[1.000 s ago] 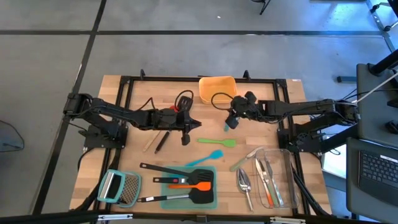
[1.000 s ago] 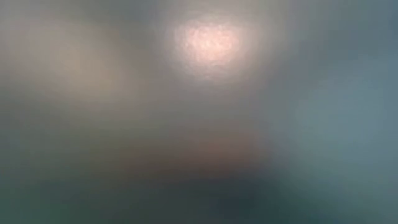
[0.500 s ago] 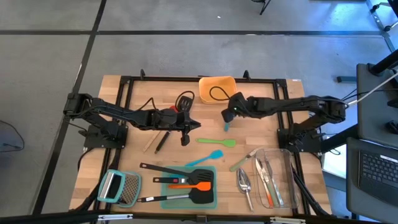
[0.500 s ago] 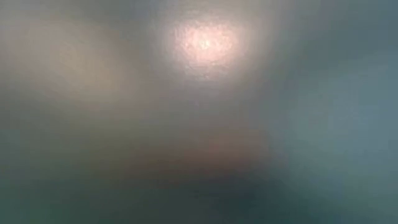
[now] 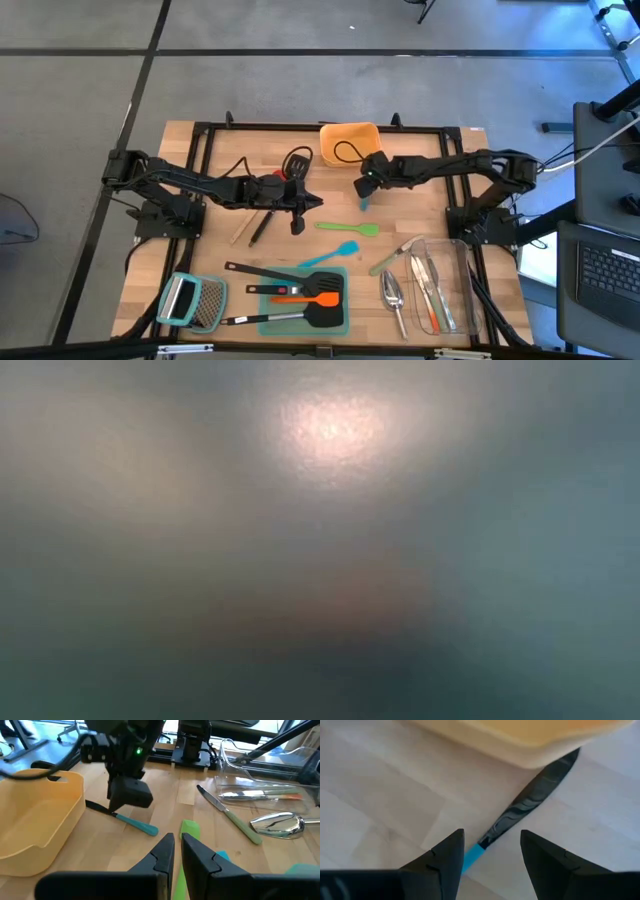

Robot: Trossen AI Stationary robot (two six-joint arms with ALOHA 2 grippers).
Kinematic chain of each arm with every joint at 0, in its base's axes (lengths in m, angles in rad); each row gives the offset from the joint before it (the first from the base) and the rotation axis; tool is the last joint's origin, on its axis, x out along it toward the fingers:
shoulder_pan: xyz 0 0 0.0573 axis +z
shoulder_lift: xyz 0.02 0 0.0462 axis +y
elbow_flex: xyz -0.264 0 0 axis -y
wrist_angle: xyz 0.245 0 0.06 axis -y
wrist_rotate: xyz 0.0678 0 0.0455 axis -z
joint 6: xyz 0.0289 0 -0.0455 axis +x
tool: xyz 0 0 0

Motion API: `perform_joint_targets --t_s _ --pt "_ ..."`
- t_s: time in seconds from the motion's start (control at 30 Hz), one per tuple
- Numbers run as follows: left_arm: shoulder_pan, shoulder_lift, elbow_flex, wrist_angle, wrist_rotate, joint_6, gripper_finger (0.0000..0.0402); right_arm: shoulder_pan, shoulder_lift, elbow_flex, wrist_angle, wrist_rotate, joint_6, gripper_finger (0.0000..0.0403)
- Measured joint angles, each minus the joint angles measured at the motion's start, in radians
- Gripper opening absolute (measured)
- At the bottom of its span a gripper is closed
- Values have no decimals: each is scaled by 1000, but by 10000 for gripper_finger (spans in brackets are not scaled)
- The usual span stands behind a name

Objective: Pick & Place Kitchen Items
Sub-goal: Put the black spatula into the blue bin

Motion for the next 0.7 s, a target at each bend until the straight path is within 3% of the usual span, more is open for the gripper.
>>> perform_joint_targets --t_s 0.13,0.43,0.7 --pt "0 0 0 0 0 0 29 -16 28 0 3 -23 -19 162" --pt "0 0 0 0 0 0 29 -29 28 0 56 63 -23 11" --pt "0 0 0 0 4 0 29 -29 28 0 61 71 -27 4"
